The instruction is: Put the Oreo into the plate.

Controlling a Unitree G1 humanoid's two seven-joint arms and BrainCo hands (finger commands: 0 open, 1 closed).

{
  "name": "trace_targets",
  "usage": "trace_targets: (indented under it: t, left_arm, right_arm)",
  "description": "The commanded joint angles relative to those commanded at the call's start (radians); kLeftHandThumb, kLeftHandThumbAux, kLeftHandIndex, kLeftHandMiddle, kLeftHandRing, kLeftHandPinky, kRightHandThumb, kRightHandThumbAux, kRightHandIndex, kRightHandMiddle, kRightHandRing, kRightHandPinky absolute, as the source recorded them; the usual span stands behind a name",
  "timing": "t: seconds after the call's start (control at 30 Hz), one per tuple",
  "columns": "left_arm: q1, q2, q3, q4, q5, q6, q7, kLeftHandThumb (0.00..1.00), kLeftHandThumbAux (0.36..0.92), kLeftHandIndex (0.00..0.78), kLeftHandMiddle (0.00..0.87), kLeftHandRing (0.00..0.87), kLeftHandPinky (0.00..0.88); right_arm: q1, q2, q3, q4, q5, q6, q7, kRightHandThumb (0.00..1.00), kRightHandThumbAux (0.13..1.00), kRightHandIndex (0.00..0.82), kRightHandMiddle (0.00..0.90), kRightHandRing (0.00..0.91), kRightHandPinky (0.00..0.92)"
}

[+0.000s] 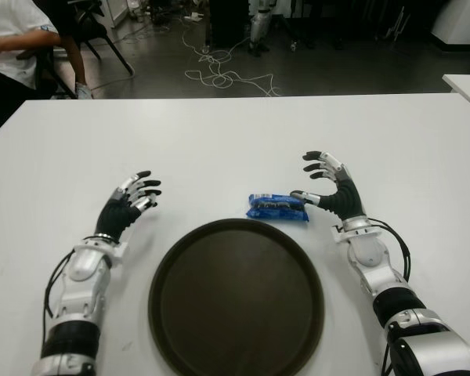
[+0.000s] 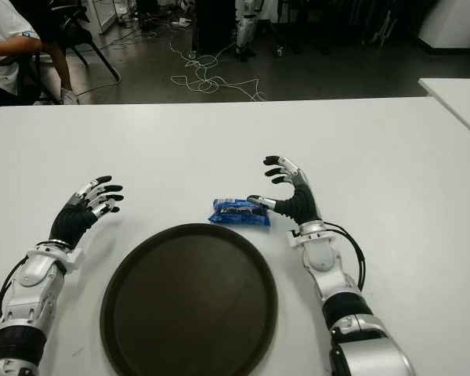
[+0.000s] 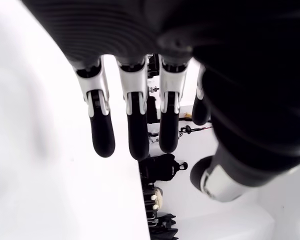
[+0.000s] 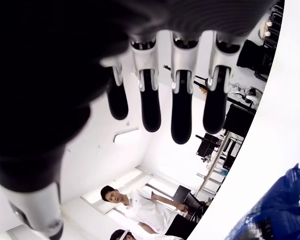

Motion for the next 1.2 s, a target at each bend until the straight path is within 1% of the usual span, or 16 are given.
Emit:
trace_targets:
  t: [0.13,0.3,0.37,0.43,0.57,0.6,0.67,0.7,0.73,0.8,0.87,0.93,1.07,1.2]
  left_arm:
    - [0.0,-0.001,-0.003,-0.002,0.005,-0.002,0.006,0.076,0.742,0.191,0.278,0.273,0.306]
    - [-0.002,-0.002,-0.004,-0.002,0.008,-0.002,0.008,0.066,0.741,0.187,0.279,0.279,0.306]
    - [-0.004,-0.006,-0.004,0.001,0.006,-0.006,0.009,0.062,0.739,0.191,0.28,0.279,0.302]
    - [-0.005,-0.007,-0.003,0.003,0.006,-0.008,0.01,0.056,0.735,0.198,0.282,0.277,0.292]
    - [-0.01,-0.014,0.0,0.025,0.002,-0.032,0.006,0.043,0.728,0.212,0.284,0.271,0.283]
    - [-0.01,-0.014,0.001,0.034,0.0,-0.044,0.002,0.04,0.727,0.214,0.284,0.269,0.282]
    - [-0.01,-0.015,0.002,0.043,-0.005,-0.06,-0.007,0.028,0.721,0.221,0.283,0.264,0.277]
    - [-0.01,-0.015,0.002,0.045,-0.006,-0.065,-0.009,0.025,0.72,0.222,0.283,0.264,0.276]
    - [-0.01,-0.016,0.002,0.045,-0.007,-0.067,-0.01,0.02,0.72,0.226,0.285,0.262,0.275]
    - [-0.009,-0.016,0.0,0.045,-0.004,-0.073,-0.007,0.014,0.718,0.225,0.285,0.261,0.272]
    - [-0.007,-0.015,0.001,0.047,-0.003,-0.086,-0.009,0.015,0.714,0.22,0.283,0.26,0.273]
    - [-0.007,-0.014,0.001,0.049,-0.004,-0.093,-0.012,0.025,0.708,0.214,0.279,0.261,0.277]
    - [-0.009,-0.013,0.001,0.051,-0.006,-0.091,-0.015,0.031,0.706,0.213,0.277,0.261,0.28]
    - [-0.01,-0.012,-0.002,0.041,-0.001,-0.064,-0.006,0.023,0.701,0.228,0.287,0.27,0.293]
  right_arm:
    - [0.0,-0.007,-0.002,-0.008,-0.001,-0.001,-0.003,0.0,0.764,0.258,0.283,0.321,0.365]
    - [0.004,-0.021,-0.002,-0.041,-0.008,0.007,-0.001,0.0,0.772,0.217,0.254,0.286,0.318]
    - [0.005,-0.043,0.007,-0.082,-0.035,0.016,-0.005,0.0,0.768,0.205,0.242,0.269,0.297]
    - [0.007,-0.052,0.012,-0.105,-0.047,0.023,-0.006,0.0,0.757,0.189,0.223,0.243,0.264]
    - [0.016,-0.09,0.033,-0.208,-0.124,0.057,-0.028,0.0,0.749,0.168,0.203,0.217,0.236]
    - [0.018,-0.103,0.043,-0.241,-0.158,0.071,-0.039,0.0,0.748,0.164,0.199,0.213,0.232]
    - [0.024,-0.143,0.07,-0.291,-0.252,0.087,-0.077,0.0,0.756,0.145,0.183,0.198,0.21]
    - [0.031,-0.164,0.081,-0.334,-0.294,0.103,-0.083,0.0,0.757,0.142,0.18,0.196,0.205]
    - [0.036,-0.176,0.087,-0.364,-0.318,0.115,-0.085,0.0,0.758,0.133,0.173,0.188,0.188]
    - [0.054,-0.199,0.096,-0.462,-0.356,0.16,-0.061,0.0,0.758,0.12,0.162,0.176,0.16]
    - [0.066,-0.22,0.111,-0.571,-0.391,0.228,0.0,0.0,0.754,0.109,0.151,0.164,0.139]
    - [0.068,-0.231,0.127,-0.634,-0.413,0.283,0.048,0.0,0.74,0.093,0.137,0.148,0.12]
    - [0.066,-0.244,0.154,-0.692,-0.434,0.354,0.102,0.0,0.725,0.078,0.122,0.133,0.11]
    - [0.057,-0.267,0.185,-0.73,-0.465,0.397,0.155,0.0,0.714,0.069,0.112,0.124,0.111]
